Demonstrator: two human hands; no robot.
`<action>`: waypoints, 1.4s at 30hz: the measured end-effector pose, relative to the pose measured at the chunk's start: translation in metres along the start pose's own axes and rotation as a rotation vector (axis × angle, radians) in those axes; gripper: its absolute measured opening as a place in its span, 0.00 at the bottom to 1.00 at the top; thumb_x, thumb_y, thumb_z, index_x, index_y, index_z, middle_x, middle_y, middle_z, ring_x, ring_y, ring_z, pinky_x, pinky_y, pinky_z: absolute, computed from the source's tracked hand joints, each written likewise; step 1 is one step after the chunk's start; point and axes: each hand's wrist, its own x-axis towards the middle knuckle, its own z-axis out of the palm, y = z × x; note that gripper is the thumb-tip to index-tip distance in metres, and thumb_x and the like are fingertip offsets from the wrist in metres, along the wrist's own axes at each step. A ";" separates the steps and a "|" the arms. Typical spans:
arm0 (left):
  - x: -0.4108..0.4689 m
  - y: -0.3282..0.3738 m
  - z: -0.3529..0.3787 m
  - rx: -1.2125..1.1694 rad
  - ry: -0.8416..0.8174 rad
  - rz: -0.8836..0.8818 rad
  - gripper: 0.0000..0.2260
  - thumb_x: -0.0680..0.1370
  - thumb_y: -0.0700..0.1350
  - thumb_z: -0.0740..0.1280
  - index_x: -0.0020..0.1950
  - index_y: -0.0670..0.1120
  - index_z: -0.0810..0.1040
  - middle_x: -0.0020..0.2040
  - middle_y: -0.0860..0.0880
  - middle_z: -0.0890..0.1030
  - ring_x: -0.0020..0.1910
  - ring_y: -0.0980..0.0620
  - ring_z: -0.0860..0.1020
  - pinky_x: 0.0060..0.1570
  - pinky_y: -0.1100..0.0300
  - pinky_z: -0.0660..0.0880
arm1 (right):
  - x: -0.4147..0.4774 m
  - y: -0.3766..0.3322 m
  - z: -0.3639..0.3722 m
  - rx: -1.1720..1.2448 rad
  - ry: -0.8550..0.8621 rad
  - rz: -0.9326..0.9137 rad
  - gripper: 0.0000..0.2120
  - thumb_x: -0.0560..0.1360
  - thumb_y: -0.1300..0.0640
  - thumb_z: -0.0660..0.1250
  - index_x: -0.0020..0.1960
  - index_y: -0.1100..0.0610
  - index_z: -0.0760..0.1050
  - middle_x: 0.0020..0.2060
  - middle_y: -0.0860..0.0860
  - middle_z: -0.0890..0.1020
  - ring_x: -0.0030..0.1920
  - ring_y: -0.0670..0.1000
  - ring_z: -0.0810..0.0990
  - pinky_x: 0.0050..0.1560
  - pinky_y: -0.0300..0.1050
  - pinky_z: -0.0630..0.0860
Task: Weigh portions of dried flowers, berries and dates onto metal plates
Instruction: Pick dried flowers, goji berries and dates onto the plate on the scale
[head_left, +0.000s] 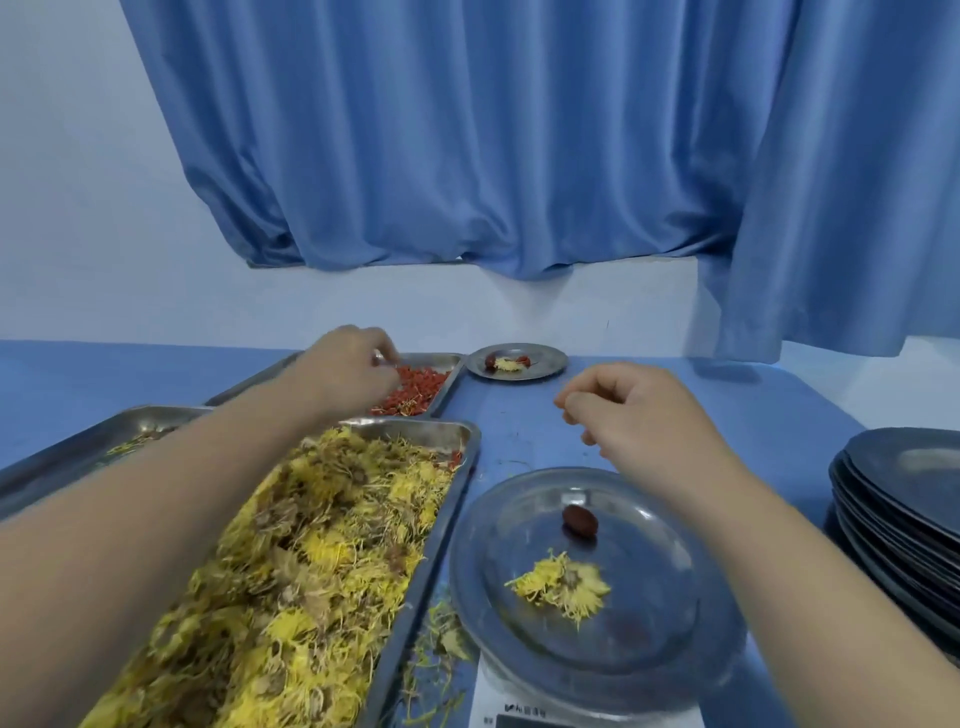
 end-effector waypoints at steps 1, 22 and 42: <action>0.013 -0.006 0.000 0.016 -0.003 -0.045 0.06 0.77 0.49 0.65 0.52 0.51 0.76 0.50 0.48 0.76 0.46 0.49 0.75 0.43 0.57 0.68 | 0.007 0.007 -0.001 -0.029 -0.014 0.009 0.08 0.73 0.57 0.65 0.36 0.51 0.79 0.36 0.49 0.83 0.38 0.51 0.80 0.41 0.44 0.76; 0.108 -0.067 0.116 0.252 -0.384 -0.369 0.15 0.82 0.45 0.58 0.63 0.42 0.78 0.65 0.41 0.77 0.63 0.43 0.74 0.67 0.48 0.68 | 0.036 0.069 0.003 -0.071 -0.037 -0.047 0.09 0.73 0.57 0.66 0.35 0.50 0.79 0.33 0.43 0.81 0.35 0.44 0.78 0.33 0.30 0.71; 0.108 -0.051 0.103 -0.009 -0.129 -0.276 0.13 0.75 0.30 0.64 0.45 0.47 0.80 0.52 0.45 0.79 0.48 0.47 0.76 0.45 0.55 0.73 | 0.034 0.056 -0.002 -0.015 0.009 -0.103 0.08 0.73 0.57 0.65 0.36 0.53 0.79 0.33 0.47 0.81 0.34 0.50 0.78 0.31 0.38 0.72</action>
